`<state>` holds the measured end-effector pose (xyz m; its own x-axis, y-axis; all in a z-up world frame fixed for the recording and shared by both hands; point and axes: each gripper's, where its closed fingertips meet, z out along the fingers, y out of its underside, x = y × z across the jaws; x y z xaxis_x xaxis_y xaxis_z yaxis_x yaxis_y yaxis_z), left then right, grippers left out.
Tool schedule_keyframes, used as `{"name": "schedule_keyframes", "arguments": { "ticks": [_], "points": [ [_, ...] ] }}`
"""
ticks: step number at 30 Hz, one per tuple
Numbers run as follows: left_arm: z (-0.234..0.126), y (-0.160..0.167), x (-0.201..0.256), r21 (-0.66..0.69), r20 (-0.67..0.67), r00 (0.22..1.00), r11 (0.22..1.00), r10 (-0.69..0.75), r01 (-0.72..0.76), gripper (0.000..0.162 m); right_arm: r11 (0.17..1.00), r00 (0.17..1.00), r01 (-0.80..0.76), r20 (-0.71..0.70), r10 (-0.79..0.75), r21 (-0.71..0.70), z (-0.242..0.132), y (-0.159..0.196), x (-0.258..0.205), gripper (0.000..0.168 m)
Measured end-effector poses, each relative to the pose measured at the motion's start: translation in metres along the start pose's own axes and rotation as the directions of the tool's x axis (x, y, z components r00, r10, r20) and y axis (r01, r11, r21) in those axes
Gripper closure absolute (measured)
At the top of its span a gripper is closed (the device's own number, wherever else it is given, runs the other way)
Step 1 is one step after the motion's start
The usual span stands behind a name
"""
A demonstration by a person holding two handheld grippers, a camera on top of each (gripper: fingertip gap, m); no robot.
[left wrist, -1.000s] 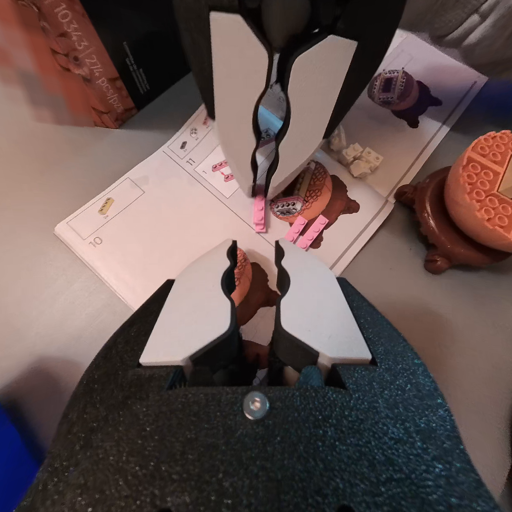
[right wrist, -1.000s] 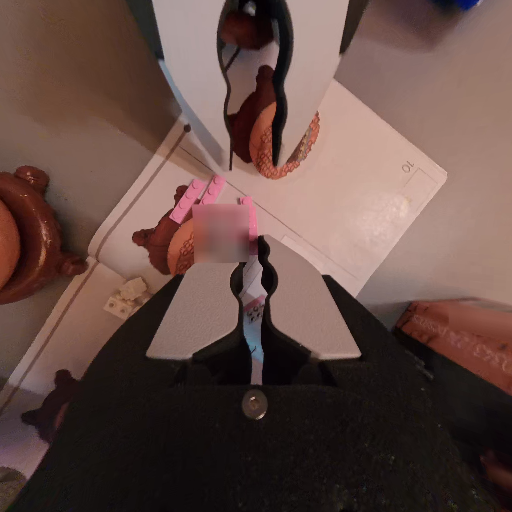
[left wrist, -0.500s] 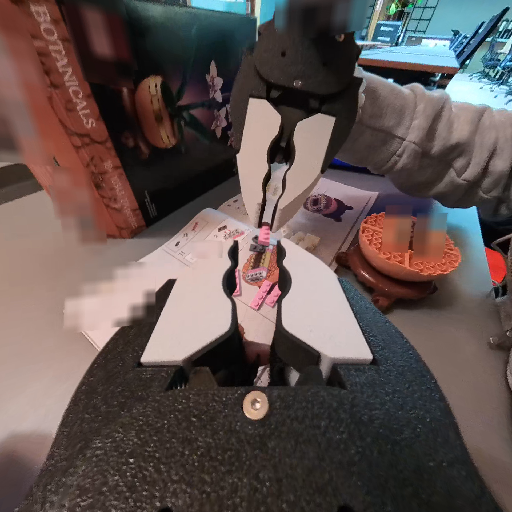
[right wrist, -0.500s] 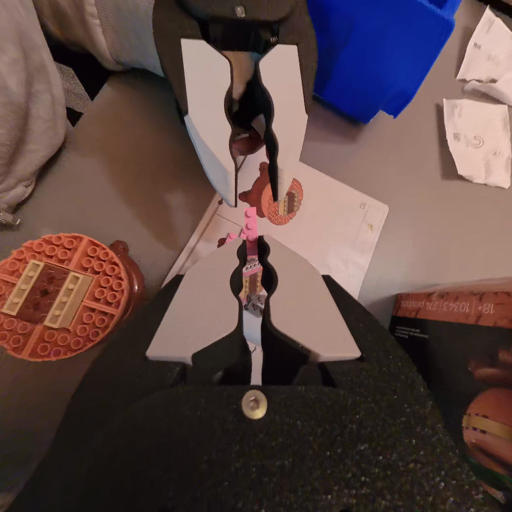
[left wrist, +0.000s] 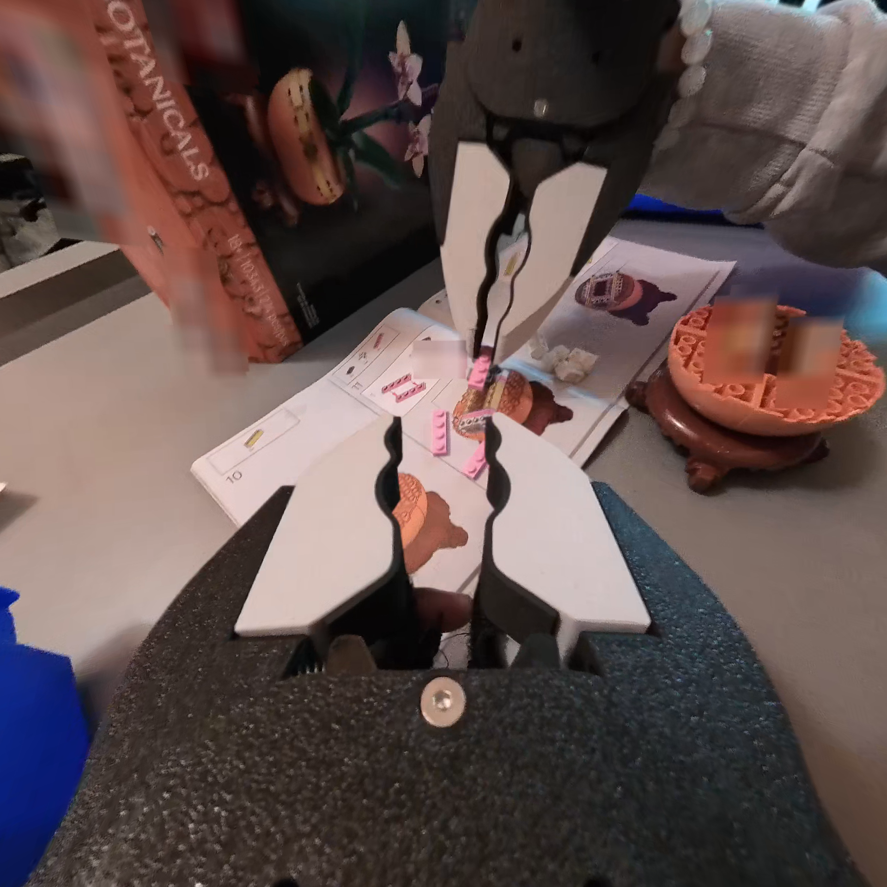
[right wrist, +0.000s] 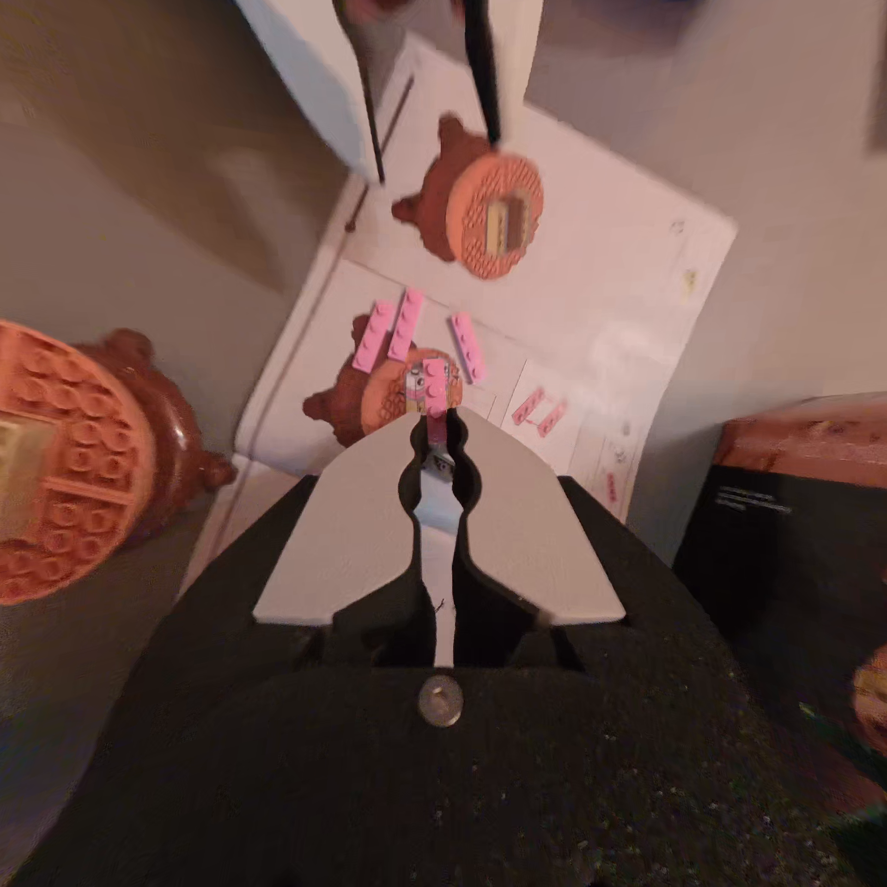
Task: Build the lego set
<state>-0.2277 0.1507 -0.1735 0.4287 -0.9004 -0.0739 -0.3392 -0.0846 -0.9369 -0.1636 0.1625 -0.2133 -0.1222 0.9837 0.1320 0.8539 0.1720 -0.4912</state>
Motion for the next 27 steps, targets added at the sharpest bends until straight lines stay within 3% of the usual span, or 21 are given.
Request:
{"name": "schedule_keyframes", "arguments": {
  "ticks": [2, 5, 10, 15, 20, 24, 27],
  "points": [
    [-0.001, 0.003, 0.001, -0.013, -0.002, 1.0, 1.0, -0.001, 0.001, 0.13, 1.0, 0.999, -0.003, 0.04, 0.003, -0.011, 0.012, 0.004, -0.002, 0.161],
    [-0.001, 0.006, 0.001, -0.028, -0.002, 1.0, 1.0, -0.001, 0.001, 0.13, 0.999, 0.995, -0.046, 0.082, 0.047, -0.021, 0.016, 0.004, -0.001, 0.143],
    [0.0, 0.01, 0.003, -0.021, -0.024, 1.0, 1.0, -0.021, 0.02, 0.131, 0.993, 0.995, -0.046, 0.096, 0.035, 0.11, 0.005, -0.014, 0.014, 0.147],
    [-0.001, 0.011, -0.001, -0.02, -0.035, 0.998, 0.999, -0.046, 0.046, 0.131, 1.0, 0.961, -0.019, 0.274, 0.02, -0.004, 0.022, 0.003, -0.007, 0.142],
    [0.01, -0.006, 0.008, 0.058, -0.096, 0.993, 0.996, -0.067, 0.072, 0.141, 0.999, 0.981, -0.028, 0.193, 0.019, 0.045, 0.019, -0.003, 0.0, 0.14],
    [0.02, 0.0, 0.002, -0.033, -0.058, 0.998, 0.999, -0.001, -0.001, 0.143, 0.997, 0.995, -0.008, 0.102, 0.001, 0.078, 0.014, -0.004, 0.015, 0.148],
    [0.016, 0.003, 0.001, -0.039, -0.079, 0.996, 0.999, -0.033, 0.03, 0.143, 0.997, 0.993, 0.013, 0.115, -0.021, 0.071, 0.021, -0.003, 0.021, 0.15]
  ]
}}
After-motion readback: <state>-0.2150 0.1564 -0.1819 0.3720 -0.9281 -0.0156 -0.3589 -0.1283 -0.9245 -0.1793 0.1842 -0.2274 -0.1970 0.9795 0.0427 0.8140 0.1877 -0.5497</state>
